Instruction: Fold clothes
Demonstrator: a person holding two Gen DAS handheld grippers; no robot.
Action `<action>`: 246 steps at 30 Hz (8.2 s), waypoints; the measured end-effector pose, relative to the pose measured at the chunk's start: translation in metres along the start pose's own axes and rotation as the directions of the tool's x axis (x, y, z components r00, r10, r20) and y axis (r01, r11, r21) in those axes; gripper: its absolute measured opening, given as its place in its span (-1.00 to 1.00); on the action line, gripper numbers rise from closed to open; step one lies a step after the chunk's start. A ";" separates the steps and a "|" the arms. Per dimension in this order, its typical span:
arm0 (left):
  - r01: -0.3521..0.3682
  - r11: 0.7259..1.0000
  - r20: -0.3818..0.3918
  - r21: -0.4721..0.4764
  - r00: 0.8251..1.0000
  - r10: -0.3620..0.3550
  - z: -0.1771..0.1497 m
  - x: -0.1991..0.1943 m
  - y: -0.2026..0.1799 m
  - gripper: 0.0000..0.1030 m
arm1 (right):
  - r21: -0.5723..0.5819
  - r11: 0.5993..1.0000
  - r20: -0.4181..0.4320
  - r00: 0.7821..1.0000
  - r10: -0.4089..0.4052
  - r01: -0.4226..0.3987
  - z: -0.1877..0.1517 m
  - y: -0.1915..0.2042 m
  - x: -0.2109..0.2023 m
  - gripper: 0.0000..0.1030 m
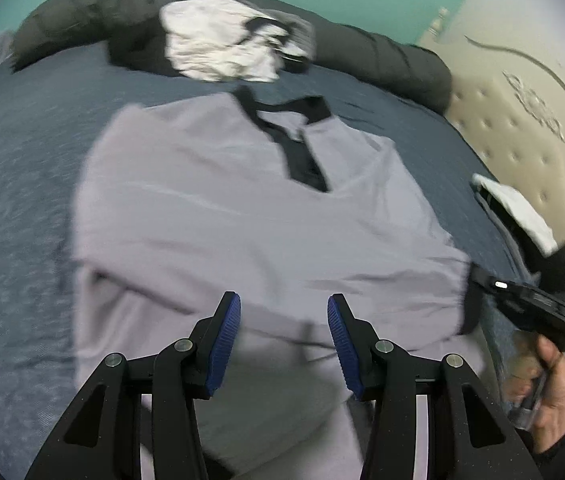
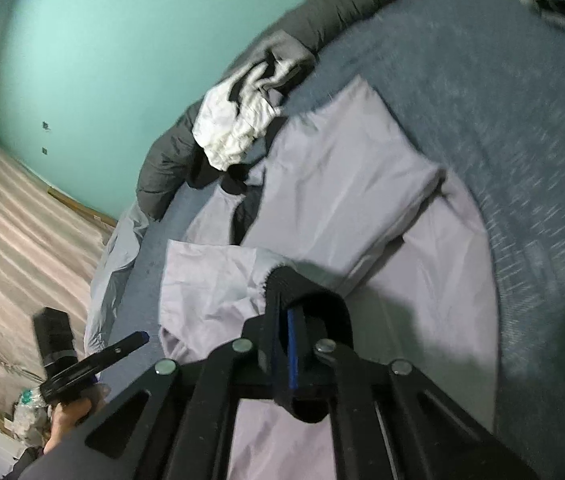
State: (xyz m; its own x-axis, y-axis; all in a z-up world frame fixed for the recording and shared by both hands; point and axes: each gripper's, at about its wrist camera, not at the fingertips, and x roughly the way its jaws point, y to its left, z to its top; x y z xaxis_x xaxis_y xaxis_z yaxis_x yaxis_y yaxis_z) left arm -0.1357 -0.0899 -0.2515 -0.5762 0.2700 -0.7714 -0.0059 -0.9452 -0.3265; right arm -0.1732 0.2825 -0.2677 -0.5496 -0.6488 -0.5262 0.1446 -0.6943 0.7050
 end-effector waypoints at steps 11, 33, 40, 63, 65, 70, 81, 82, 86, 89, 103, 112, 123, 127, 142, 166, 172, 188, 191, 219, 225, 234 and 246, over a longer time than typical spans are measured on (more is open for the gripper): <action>-0.126 0.988 0.003 -0.092 0.992 0.126 -0.011 -0.021 0.091 -0.04 | -0.004 0.991 -0.036 0.990 -0.135 0.135 -0.033 0.001 -0.056 -0.95; -0.085 0.995 -0.072 0.047 0.993 0.089 0.028 0.050 0.103 -0.54 | -0.027 0.981 -0.103 0.976 -0.192 0.190 -0.043 -0.018 -0.050 -0.95; -0.154 0.988 -0.033 -0.012 0.988 0.153 0.045 0.040 0.130 -0.93 | -0.061 0.984 -0.139 0.974 -0.177 0.170 -0.049 -0.009 -0.038 -0.95; -0.107 0.994 -0.029 0.002 0.994 0.107 0.039 0.046 0.151 -0.36 | -0.109 0.979 -0.195 0.962 -0.189 0.170 -0.056 0.002 -0.009 -0.95; -0.109 0.994 -0.032 0.026 0.993 0.110 0.047 0.057 0.145 -0.36 | -0.110 0.979 -0.196 0.962 -0.191 0.172 -0.056 0.002 -0.009 -0.95; -0.109 0.993 -0.025 0.046 0.994 0.110 0.050 0.060 0.148 -0.67 | -0.107 0.980 -0.202 0.961 -0.189 0.170 -0.056 0.003 -0.008 -0.94; -0.179 0.983 0.022 -0.051 0.983 0.180 0.056 0.054 0.169 -0.99 | -0.181 0.974 -0.240 0.955 -0.177 0.135 -0.058 0.025 0.014 -0.95; -0.183 0.980 0.026 -0.083 0.982 0.185 0.055 0.051 0.176 -1.00 | -0.170 0.976 -0.242 0.954 -0.178 0.139 -0.058 0.022 0.015 -0.94; -0.162 0.977 0.049 -0.138 0.984 0.170 0.053 0.036 0.193 -1.00 | -0.139 0.978 -0.241 0.952 -0.188 0.158 -0.056 0.011 0.012 -0.94; -0.115 0.982 0.060 -0.147 0.990 0.125 0.049 0.024 0.195 -1.00 | -0.145 0.978 -0.241 0.953 -0.184 0.152 -0.057 0.013 0.010 -0.94; 0.061 0.973 -0.011 -0.222 0.998 -0.065 0.018 0.030 0.178 -0.23 | -0.152 0.977 -0.246 0.951 -0.187 0.153 -0.059 0.021 0.008 -0.94; 0.133 0.964 0.039 -0.230 0.991 -0.128 0.011 0.018 0.173 -0.10 | -0.150 0.977 -0.244 0.952 -0.184 0.150 -0.058 0.022 0.009 -0.94; 0.019 0.966 -0.006 -0.256 1.000 -0.022 0.012 0.032 0.174 -0.95 | -0.153 0.977 -0.249 0.951 -0.181 0.146 -0.059 0.024 0.008 -0.94; 0.008 0.956 0.013 -0.293 1.000 -0.004 0.015 0.028 0.173 -0.94 | -0.151 0.978 -0.245 0.953 -0.175 0.141 -0.057 0.022 0.005 -0.94; -0.086 0.968 -0.014 -0.234 0.996 0.086 0.011 0.019 0.178 -0.91 | -0.160 0.972 -0.214 0.955 -0.206 0.174 -0.055 0.024 -0.001 -0.94; 0.009 0.954 -0.057 -0.301 0.998 -0.028 -0.050 -0.021 0.169 -1.00 | -0.164 0.976 -0.205 0.963 -0.173 0.141 -0.063 0.042 -0.007 -0.91; -0.040 0.969 -0.127 -0.245 0.992 0.009 -0.049 0.001 0.156 -0.99 | -0.170 0.974 -0.212 0.960 -0.183 0.148 -0.062 0.040 -0.008 -0.91; -0.027 0.962 0.082 -0.272 0.995 0.051 0.014 0.013 0.159 -0.51 | -0.299 0.933 -0.159 0.954 -0.255 0.199 0.013 0.089 0.026 -0.46; -0.035 0.954 0.097 -0.298 0.993 0.067 0.015 0.021 0.166 -0.51 | -0.360 0.921 -0.209 0.949 -0.237 0.151 0.027 0.116 0.074 -0.37; -0.054 0.952 0.101 -0.300 0.991 0.088 0.029 0.047 0.188 -0.51 | -0.595 0.803 -0.462 0.835 -0.300 -0.041 0.082 0.269 0.473 -0.30; -0.051 0.953 0.099 -0.299 0.991 0.084 0.027 0.049 0.190 -0.51 | -0.556 0.829 -0.475 0.842 -0.255 -0.063 0.079 0.259 0.477 -0.95; -0.058 0.953 0.102 -0.299 0.990 0.093 0.026 0.049 0.187 -0.50 | -0.478 0.878 -0.400 0.884 -0.242 0.024 0.093 0.221 0.440 -0.96; -0.026 0.970 0.100 -0.242 0.994 0.052 0.038 0.060 0.176 -0.49 | -0.510 0.860 -0.362 0.908 -0.210 -0.005 0.090 0.229 0.436 -0.93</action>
State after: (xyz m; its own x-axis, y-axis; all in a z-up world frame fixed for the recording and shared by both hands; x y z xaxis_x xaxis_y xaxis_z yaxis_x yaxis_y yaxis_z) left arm -0.2028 -0.2468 -0.3342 -0.6548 0.2012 -0.7285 0.2072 -0.8792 -0.4290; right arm -0.4540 -0.1315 -0.2924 -0.2319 -0.5564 -0.7979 0.5469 -0.7529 0.3660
